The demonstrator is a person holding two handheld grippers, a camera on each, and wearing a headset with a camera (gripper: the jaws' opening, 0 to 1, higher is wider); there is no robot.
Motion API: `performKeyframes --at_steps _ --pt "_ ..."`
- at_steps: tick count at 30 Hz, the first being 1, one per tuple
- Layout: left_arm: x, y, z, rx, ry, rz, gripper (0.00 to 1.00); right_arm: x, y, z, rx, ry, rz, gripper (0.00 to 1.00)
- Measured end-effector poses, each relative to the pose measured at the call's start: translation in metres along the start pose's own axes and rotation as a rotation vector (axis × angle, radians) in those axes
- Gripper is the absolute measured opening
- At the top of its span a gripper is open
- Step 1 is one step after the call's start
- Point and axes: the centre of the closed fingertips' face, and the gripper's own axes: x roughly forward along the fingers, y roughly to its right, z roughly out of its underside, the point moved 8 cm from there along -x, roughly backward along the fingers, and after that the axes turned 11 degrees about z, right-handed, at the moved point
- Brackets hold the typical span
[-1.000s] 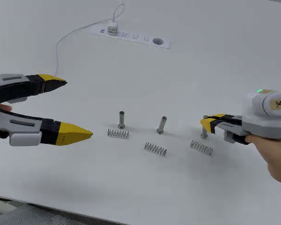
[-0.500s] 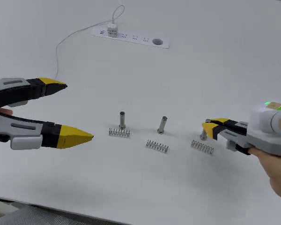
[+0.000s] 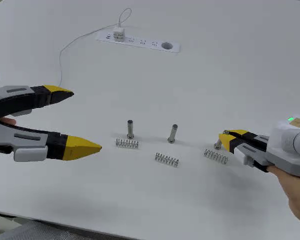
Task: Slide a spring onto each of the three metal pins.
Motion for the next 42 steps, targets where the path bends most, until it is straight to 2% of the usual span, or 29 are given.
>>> performKeyframes --at_steps 10,16,24,27,29,30,33,37,42 --pt "-0.002 0.0 0.0 0.004 -0.003 -0.001 0.86 -0.002 0.001 -0.001 0.021 -0.006 0.004 0.09" --pt "-0.002 0.0 0.001 0.009 -0.008 0.004 0.87 -0.004 0.001 -0.007 0.02 -0.011 -0.005 0.17" --pt "0.0 0.001 0.002 0.011 -0.004 -0.001 0.87 -0.012 0.004 -0.004 -0.008 -0.05 -0.051 0.21" --pt "0.001 0.002 0.005 0.006 -0.009 0.006 0.87 -0.014 0.005 0.0 -0.006 -0.067 -0.082 0.22" --pt "0.002 0.001 0.007 -0.004 -0.013 0.008 0.86 -0.014 0.002 0.006 -0.022 -0.105 -0.146 0.22" --pt "0.003 0.001 0.008 -0.007 -0.019 0.007 0.86 -0.014 0.001 0.01 -0.053 -0.142 -0.181 0.23" --pt "0.005 0.001 0.005 -0.003 -0.013 0.011 0.86 -0.009 -0.002 0.016 -0.106 -0.185 -0.23 0.23" --pt "0.007 0.002 -0.001 0.008 -0.005 0.019 0.86 -0.005 -0.005 0.018 -0.131 -0.194 -0.241 0.23" --pt "0.007 0.001 -0.004 0.009 0.004 0.019 0.86 0.002 -0.005 0.025 -0.153 -0.238 -0.267 0.22"
